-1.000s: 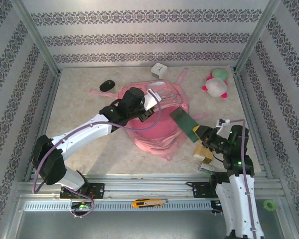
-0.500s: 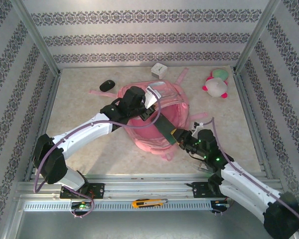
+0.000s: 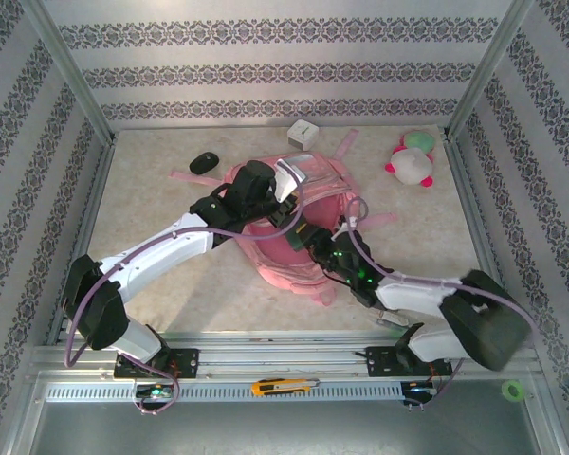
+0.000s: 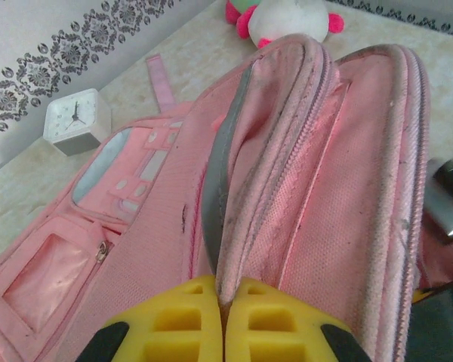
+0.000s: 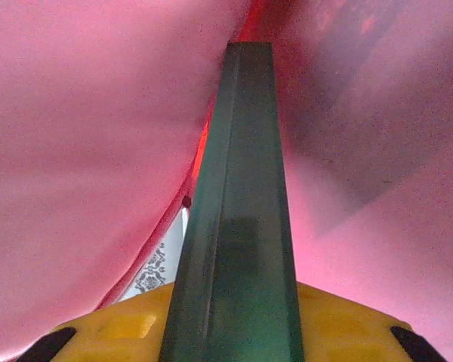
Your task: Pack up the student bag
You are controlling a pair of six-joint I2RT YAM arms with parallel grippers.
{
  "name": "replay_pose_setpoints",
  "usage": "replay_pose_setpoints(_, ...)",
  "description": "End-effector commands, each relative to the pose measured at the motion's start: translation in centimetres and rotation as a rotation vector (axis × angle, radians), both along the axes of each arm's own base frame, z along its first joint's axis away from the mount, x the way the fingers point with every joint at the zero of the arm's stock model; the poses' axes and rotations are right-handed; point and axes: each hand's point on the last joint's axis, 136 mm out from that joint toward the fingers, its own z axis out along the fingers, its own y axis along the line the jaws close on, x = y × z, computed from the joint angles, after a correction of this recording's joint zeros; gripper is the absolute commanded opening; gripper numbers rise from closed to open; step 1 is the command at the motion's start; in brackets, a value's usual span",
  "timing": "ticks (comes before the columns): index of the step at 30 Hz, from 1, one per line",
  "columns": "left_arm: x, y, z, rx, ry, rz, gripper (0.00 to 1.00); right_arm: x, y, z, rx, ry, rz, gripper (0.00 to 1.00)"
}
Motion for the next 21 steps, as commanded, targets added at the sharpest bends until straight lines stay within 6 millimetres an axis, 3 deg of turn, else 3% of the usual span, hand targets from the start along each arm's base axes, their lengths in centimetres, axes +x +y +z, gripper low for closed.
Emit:
replay_pose_setpoints(1, 0.7, -0.5, 8.7, -0.207, -0.158, -0.001, 0.00, 2.7, 2.1, 6.0, 0.187, -0.171, -0.054, 0.16)
replay_pose_setpoints(12, 0.3, -0.7, 10.5, -0.249, -0.176, -0.036, 0.00, 7.8, 7.0, 1.1, 0.216, -0.097, -0.105, 0.21)
replay_pose_setpoints(18, 0.3, -0.7, 11.0, -0.264, -0.182, -0.040, 0.00, 8.7, 8.4, -2.0, 0.202, -0.028, -0.109, 0.32)
replay_pose_setpoints(21, 0.6, -0.3, 10.6, -0.249, -0.181, -0.022, 0.00, 7.9, 8.4, -2.9, 0.197, 0.015, -0.095, 0.47)
